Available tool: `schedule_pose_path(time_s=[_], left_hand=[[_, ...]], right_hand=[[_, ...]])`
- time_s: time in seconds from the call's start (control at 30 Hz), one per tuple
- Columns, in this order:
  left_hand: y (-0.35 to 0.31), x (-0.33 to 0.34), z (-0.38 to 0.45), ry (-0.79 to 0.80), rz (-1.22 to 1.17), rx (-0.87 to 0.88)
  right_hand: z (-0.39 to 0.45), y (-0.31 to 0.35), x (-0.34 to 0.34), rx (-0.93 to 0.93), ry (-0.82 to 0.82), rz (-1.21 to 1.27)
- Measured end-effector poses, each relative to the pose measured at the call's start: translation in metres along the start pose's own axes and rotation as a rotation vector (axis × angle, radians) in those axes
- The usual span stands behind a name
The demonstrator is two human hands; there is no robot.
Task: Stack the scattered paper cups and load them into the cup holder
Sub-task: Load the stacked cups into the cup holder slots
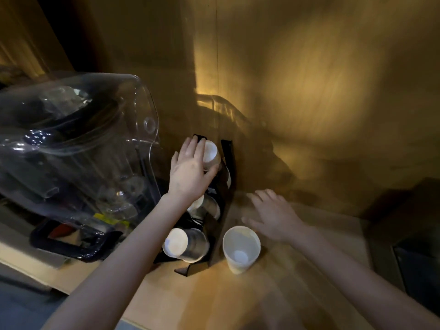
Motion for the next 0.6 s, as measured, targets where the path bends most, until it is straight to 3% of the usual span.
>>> schedule_pose_path(time_s=[0.1,0.2,0.33,0.47,0.6], left_hand=[[-0.024,0.002,-0.031,-0.069,0.041,0.146],[-0.045,0.016,-0.071,-0.102,0.055,0.293],[-0.056,0.056,-0.119,0.066,0.02,0.379],[-0.051,0.102,-0.14,0.418,-0.042,0.197],[-0.036,0.13,-0.143,0.549,-0.079,-0.018]], right_hand=[[-0.017,-0.013,0.042,0.077,0.118,0.078],[-0.027,-0.019,0.074,0.2,0.169,0.39],[-0.032,-0.021,0.098,0.308,0.133,0.725],[-0.039,-0.021,0.103,0.368,0.089,0.938],[-0.044,-0.023,0.106,0.432,0.022,1.088]])
Point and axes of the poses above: each hand's wrist, its own z-axis towards the middle knuckle, its own x-axis out of the palm, y = z × x, the point moved 5 cm from there along z, towards the middle knuckle
